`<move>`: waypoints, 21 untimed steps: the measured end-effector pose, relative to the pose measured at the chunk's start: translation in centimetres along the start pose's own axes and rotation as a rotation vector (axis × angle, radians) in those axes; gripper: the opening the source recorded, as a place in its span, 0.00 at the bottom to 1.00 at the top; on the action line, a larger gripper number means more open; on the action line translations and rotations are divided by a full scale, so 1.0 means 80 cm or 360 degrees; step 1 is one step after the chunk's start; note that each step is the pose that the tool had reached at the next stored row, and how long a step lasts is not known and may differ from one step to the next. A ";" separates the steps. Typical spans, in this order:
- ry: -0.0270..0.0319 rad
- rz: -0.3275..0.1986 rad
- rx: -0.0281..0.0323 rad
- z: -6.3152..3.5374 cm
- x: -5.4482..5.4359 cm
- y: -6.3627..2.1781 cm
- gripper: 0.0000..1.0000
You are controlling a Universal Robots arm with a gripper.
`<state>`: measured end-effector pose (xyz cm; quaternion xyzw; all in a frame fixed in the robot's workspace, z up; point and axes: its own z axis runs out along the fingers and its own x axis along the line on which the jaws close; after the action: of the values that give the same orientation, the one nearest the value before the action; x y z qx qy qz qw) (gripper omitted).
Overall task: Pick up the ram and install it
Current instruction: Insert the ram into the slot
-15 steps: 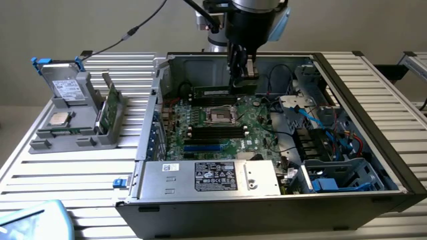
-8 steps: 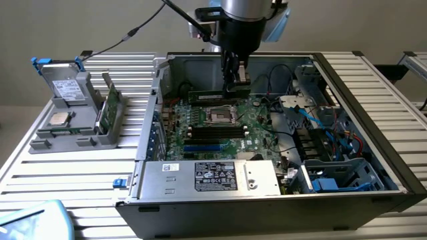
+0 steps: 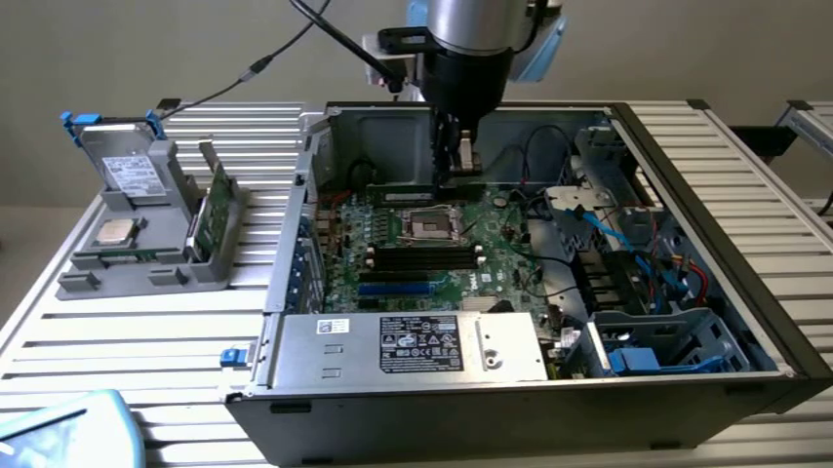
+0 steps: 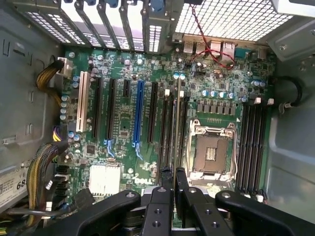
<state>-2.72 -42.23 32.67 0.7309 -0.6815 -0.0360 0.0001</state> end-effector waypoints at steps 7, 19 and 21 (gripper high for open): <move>0.00345 0.0051 -0.00025 0.006 0.001 -0.005 0.14; 0.00358 0.0079 -0.00032 0.031 -0.002 -0.018 0.14; 0.00355 0.0080 -0.00031 0.036 -0.003 -0.018 0.14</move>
<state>-1.42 -41.73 29.77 0.7139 -0.6996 -0.0285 0.0093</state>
